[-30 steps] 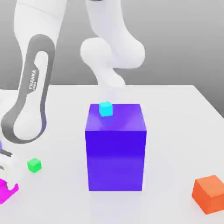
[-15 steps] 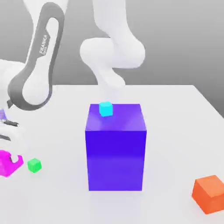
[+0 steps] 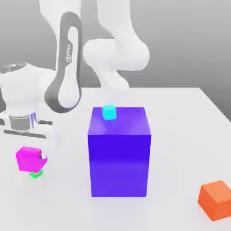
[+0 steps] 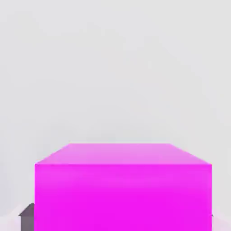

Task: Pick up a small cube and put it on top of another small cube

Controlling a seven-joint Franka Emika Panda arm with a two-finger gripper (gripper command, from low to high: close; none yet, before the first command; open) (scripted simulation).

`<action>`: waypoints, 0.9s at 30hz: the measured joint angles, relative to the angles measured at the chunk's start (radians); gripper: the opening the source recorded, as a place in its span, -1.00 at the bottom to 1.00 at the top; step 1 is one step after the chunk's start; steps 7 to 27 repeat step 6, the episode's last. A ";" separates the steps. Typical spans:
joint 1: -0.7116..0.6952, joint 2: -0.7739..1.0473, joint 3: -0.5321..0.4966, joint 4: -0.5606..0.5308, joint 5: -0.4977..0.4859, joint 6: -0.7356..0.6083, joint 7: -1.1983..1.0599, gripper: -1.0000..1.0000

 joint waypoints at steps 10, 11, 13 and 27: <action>-0.009 -0.054 -0.014 -0.004 -0.081 -0.042 0.058 1.00; -0.009 -0.054 -0.014 -0.004 -0.081 -0.042 0.058 1.00; -0.009 -0.054 -0.014 -0.004 -0.081 -0.042 0.058 1.00; -0.009 -0.054 -0.014 -0.004 -0.081 -0.042 0.058 1.00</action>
